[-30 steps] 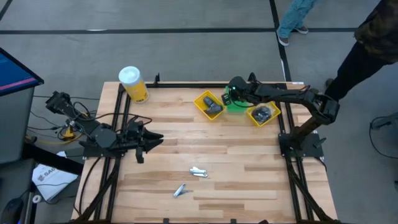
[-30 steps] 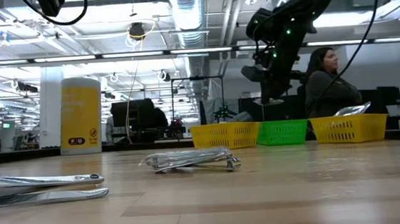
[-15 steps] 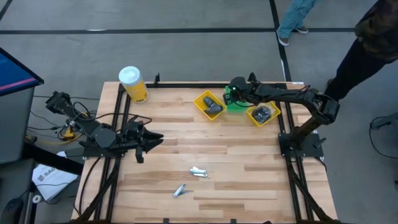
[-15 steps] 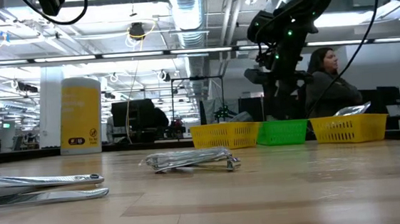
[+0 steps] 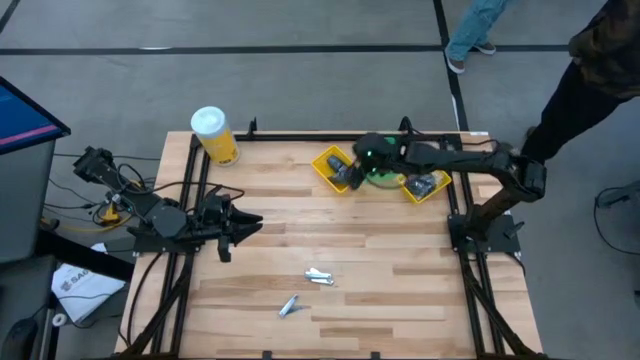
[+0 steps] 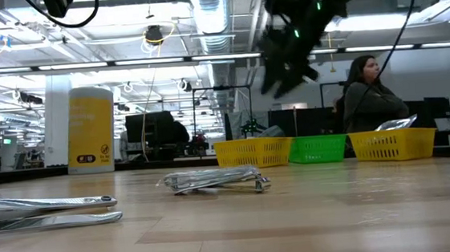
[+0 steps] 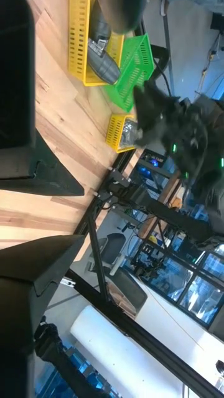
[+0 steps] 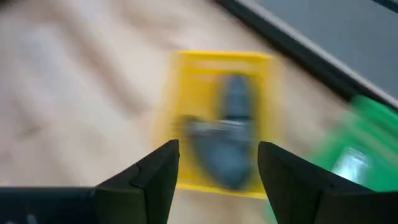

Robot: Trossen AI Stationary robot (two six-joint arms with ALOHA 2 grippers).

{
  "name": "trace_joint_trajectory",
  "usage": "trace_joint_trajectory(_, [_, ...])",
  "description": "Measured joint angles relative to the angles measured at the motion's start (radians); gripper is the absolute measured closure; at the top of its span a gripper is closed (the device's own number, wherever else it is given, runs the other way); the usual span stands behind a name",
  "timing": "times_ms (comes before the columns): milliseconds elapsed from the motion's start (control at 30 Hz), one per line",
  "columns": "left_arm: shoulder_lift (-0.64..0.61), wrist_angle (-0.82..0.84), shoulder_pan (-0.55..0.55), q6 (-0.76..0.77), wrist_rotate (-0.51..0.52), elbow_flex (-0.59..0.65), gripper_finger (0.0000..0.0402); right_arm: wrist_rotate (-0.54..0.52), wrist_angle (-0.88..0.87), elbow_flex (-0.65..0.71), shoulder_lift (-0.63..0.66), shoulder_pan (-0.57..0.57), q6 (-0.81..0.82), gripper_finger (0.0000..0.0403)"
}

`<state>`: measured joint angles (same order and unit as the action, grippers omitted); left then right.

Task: Pick & Place Travel size toiletries
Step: Put the silver nail cutter into the green basket

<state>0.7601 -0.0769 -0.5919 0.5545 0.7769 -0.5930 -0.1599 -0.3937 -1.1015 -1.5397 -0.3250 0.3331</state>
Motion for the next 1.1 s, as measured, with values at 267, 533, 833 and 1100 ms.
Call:
trace_joint_trajectory(267, [0.0,0.0,0.0,0.0,0.0,0.0,0.0298,0.05,0.09,-0.021,-0.032,0.312,-0.022,0.0213])
trace_joint_trajectory(533, [0.0,-0.001,0.0,-0.006,0.0,0.0,0.0298,0.032,0.2,-0.025,-0.202,0.536,-0.021,0.0163])
trace_joint_trajectory(833, [0.0,-0.009,0.0,-0.008,0.0,0.0,0.0298,0.024,0.169,-0.215,-0.438,0.622,-0.14,0.0158])
trace_joint_trajectory(1100, [0.0,-0.016,0.0,-0.007,0.0,0.0,0.0298,0.027,0.022,-0.46,-0.605,0.602,-0.19,0.0158])
